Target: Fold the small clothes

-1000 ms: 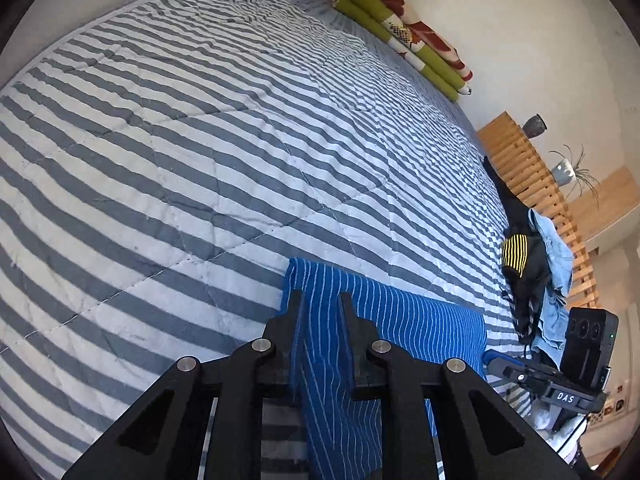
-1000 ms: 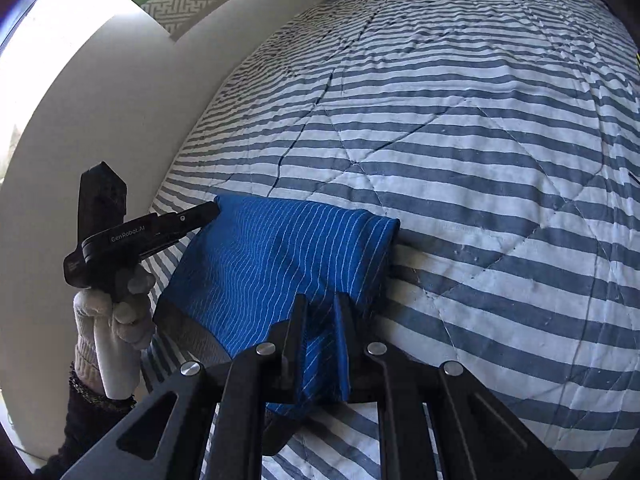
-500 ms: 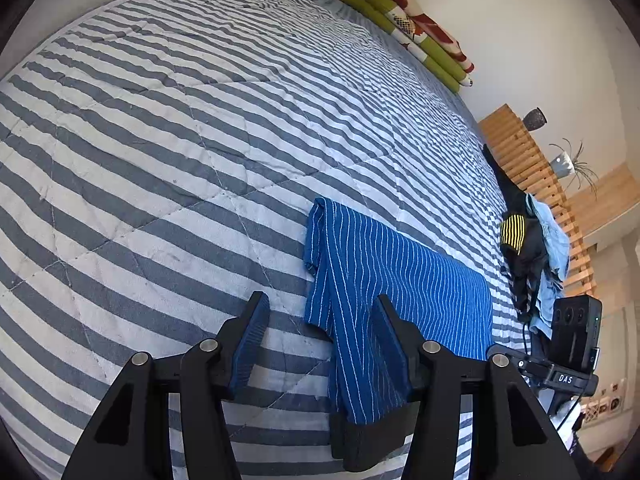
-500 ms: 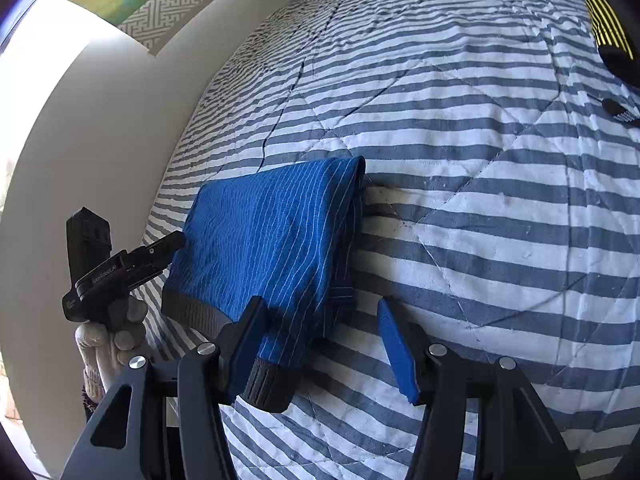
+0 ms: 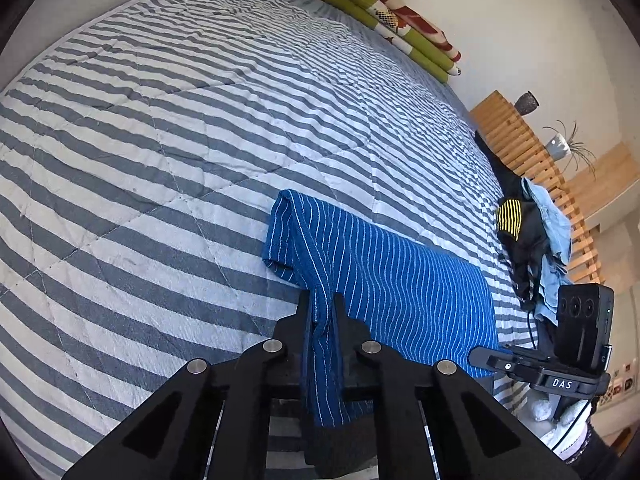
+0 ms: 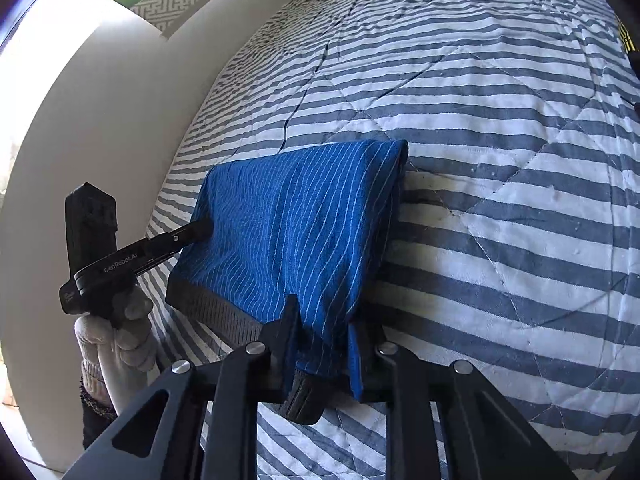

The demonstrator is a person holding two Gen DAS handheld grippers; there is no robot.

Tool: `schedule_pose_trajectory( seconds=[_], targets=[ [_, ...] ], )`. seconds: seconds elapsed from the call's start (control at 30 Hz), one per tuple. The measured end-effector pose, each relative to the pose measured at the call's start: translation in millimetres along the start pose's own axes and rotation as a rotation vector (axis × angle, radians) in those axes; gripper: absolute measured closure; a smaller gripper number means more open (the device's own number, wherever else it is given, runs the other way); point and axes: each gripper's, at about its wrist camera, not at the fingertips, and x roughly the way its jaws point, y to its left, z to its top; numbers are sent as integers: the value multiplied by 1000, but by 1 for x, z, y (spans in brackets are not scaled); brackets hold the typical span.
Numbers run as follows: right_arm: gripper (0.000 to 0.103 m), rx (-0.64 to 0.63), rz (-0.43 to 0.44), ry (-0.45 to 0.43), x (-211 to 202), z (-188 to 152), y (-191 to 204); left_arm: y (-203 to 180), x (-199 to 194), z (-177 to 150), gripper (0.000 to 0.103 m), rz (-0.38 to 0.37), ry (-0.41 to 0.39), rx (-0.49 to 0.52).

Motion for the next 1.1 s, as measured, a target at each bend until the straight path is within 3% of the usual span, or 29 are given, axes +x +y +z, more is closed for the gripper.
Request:
schedule_pose_trajectory(
  seconds=[0.23, 0.37, 0.5, 0.67, 0.8, 0.93, 1.0, 1.07, 1.1],
  targets=[
    [88, -50, -5, -62, -15, 19, 23, 1, -19, 14, 95, -18, -60, -12],
    [89, -65, -35, -58, -13, 24, 26, 10, 0, 13, 94, -9, -5, -43],
    [85, -49, -51, 6, 0, 16, 18, 7, 4, 10, 68, 67, -16, -22],
    [68, -14, -65, -39, -12, 11, 2, 4, 9, 14, 68, 106, -35, 6],
    [68, 10, -43, -34, -10, 16, -5, -1, 21, 17, 70, 91, -44, 22],
    [67, 20, -14, -18, 2, 17, -8, -10, 30, 16, 91, 93, -43, 38],
    [69, 12, -9, -17, 9, 16, -4, -9, 27, 17, 92, 81, -48, 20],
    [85, -2, -8, -9, 11, 16, 2, -6, 20, 17, 93, 55, -61, -5],
    [85, 0, -6, -18, 10, 16, 4, -6, 15, 18, 93, 46, -69, -9]
  ],
)
